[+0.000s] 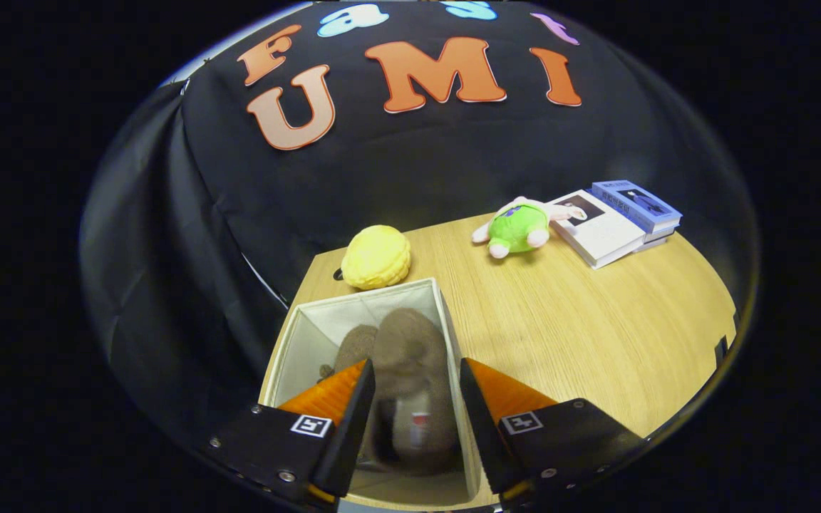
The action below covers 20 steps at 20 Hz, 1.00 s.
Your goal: Open the storage box then place both shoes into the box .Put the left shoe in first, then the right shoe, with the right side of both shoes facing outward in a uniform manner.
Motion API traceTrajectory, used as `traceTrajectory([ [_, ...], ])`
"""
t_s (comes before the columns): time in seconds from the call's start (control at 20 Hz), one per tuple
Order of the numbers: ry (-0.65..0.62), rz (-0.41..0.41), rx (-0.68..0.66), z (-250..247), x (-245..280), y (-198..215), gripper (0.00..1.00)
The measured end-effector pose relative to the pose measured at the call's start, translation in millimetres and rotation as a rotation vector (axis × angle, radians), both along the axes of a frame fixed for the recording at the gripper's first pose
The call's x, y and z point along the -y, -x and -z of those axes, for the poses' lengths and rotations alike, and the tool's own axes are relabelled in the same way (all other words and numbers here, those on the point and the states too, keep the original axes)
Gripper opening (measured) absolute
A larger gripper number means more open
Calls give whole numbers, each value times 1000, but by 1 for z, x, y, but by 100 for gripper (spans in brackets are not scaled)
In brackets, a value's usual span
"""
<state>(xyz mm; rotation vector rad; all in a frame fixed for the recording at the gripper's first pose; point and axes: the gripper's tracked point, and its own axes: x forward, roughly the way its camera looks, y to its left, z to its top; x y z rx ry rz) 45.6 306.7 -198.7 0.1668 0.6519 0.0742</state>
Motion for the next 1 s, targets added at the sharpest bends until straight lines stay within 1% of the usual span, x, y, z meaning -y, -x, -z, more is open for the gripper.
traceTrajectory([
  [0.05, 8, -2, 13, -5, 3, 0, 75],
  [0.1, 11, -4, 24, -8, 4, 0, 85],
  [0.2, 18, -13, 42, -15, 9, 0, 97],
  [0.4, 53, -25, 86, -32, 27, -1, 99],
  [0.6, 81, -52, 172, -66, 48, -2, 99],
  [0.85, 129, -79, 302, -115, 94, 5, 99],
  [1.0, 141, -68, 362, -138, 130, 12, 99],
])
